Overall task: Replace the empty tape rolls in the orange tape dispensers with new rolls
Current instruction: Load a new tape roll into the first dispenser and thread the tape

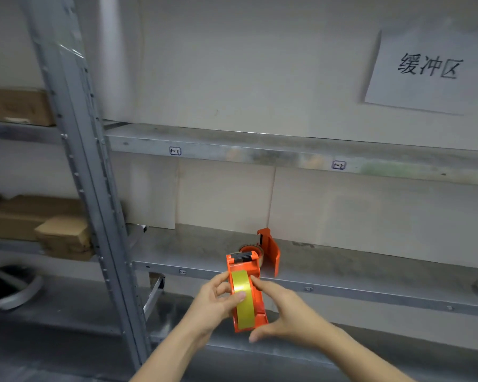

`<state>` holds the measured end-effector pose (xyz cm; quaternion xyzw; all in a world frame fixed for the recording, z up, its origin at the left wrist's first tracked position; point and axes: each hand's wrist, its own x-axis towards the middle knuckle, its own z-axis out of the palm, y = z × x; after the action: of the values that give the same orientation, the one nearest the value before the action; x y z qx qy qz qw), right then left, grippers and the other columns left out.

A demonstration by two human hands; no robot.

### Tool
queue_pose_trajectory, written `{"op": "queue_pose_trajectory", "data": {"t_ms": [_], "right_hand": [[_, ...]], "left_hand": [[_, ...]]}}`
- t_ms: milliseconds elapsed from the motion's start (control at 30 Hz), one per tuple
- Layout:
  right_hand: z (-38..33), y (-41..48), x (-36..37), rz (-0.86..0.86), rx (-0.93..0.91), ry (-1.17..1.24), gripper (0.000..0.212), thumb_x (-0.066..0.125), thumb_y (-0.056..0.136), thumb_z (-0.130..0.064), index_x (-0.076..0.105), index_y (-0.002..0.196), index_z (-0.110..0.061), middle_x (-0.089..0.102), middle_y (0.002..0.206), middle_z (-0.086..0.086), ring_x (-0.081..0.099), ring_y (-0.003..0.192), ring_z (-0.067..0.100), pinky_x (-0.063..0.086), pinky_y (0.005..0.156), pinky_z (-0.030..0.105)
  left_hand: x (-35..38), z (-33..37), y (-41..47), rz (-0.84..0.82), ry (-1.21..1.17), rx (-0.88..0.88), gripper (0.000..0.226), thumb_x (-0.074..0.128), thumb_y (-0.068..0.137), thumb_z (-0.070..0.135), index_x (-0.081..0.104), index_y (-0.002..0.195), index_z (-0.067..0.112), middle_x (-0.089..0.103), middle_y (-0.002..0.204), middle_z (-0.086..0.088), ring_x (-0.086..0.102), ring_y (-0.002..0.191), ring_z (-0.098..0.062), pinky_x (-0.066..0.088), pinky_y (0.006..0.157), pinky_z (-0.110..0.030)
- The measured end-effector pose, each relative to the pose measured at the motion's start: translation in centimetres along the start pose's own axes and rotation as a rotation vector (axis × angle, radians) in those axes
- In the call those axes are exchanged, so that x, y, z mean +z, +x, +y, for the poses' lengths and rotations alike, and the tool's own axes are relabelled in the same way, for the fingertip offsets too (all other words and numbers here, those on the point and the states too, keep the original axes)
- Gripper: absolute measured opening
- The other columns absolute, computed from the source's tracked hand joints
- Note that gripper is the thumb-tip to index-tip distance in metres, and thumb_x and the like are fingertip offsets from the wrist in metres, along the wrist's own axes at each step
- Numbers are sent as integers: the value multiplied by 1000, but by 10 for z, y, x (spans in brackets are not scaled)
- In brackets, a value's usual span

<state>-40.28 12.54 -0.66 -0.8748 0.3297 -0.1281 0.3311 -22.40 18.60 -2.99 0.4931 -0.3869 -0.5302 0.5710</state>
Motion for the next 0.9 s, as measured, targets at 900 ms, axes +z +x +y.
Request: {"op": "queue_pose_trajectory", "data": {"t_ms": [900], "right_hand": [[43,253,59,129,182,268,87,78,70,-39,28,141,-39,38,133,-28,29,103,-40,26,87,-8]], "left_hand": [[-186,17,216,-195,196,-141,65,70,85,8,37,132,38,71,113,-9,70,102,-22,58,82,-34]]}}
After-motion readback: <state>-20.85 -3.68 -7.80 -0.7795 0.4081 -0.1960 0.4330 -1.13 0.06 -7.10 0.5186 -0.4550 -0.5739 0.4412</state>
